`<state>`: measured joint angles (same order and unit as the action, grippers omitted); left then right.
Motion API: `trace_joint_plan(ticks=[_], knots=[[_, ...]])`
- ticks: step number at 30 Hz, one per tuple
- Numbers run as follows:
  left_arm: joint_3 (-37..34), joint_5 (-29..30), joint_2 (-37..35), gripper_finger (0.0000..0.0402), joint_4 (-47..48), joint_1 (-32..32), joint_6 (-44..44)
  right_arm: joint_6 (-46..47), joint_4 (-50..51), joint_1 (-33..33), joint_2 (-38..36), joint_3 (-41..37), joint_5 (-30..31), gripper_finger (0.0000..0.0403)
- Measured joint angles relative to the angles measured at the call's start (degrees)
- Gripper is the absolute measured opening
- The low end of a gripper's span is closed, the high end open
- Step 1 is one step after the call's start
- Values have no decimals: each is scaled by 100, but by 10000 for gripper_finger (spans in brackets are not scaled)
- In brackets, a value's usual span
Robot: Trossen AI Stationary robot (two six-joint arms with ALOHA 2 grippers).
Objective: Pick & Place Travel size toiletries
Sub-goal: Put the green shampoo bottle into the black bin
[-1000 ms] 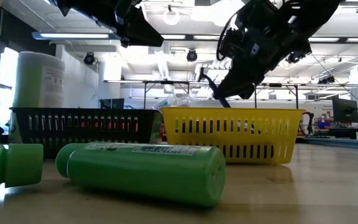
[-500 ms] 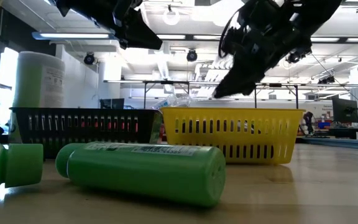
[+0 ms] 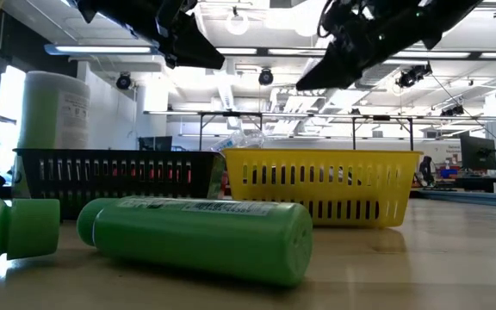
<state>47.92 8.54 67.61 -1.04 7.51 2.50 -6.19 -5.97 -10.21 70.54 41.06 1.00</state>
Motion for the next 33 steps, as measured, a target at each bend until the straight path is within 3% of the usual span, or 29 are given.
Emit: trace_joint_plan(ticks=[8,24,33], knots=[[0,2,2,140,242,-2,-74,-75,-31,1,-479,0,41,9],[0,17,3,140,410,-2,-153,-194,50,-160,-557,0,64,3],[0,15,251,140,-346,2,-558,-460,368,-160,-555,0,56,3]])
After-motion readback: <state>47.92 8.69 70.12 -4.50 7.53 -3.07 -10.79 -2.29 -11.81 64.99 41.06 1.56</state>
